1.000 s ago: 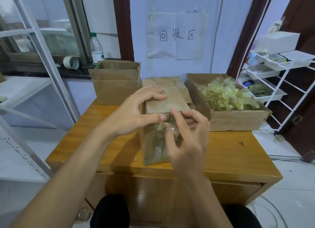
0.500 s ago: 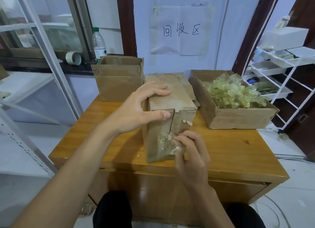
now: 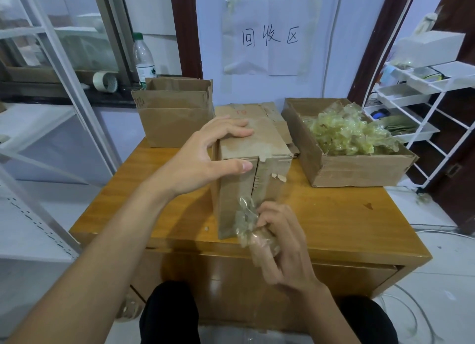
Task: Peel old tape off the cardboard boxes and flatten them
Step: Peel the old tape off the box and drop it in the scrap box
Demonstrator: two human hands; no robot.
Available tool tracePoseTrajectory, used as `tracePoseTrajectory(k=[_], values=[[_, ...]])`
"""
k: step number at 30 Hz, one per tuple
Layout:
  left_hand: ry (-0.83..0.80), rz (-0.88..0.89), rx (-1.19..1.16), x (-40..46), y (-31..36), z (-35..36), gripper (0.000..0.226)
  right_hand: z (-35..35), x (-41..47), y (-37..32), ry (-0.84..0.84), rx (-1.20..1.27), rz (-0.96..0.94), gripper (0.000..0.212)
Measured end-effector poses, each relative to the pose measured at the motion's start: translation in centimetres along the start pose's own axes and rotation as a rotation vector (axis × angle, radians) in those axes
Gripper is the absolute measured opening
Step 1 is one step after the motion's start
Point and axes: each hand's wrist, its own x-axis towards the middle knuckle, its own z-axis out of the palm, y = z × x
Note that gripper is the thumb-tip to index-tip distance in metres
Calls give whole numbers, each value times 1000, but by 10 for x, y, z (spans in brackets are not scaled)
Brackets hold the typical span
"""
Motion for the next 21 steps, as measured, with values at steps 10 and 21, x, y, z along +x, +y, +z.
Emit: tracePoseTrajectory(k=[10,21], values=[[-13,-1,10,-2,0,0,62,-25,-15,-3,-427,-16,109,42],[-18,-8,4,-2,2,-1,62,-25,-9,-15,-91,656,650,39]])
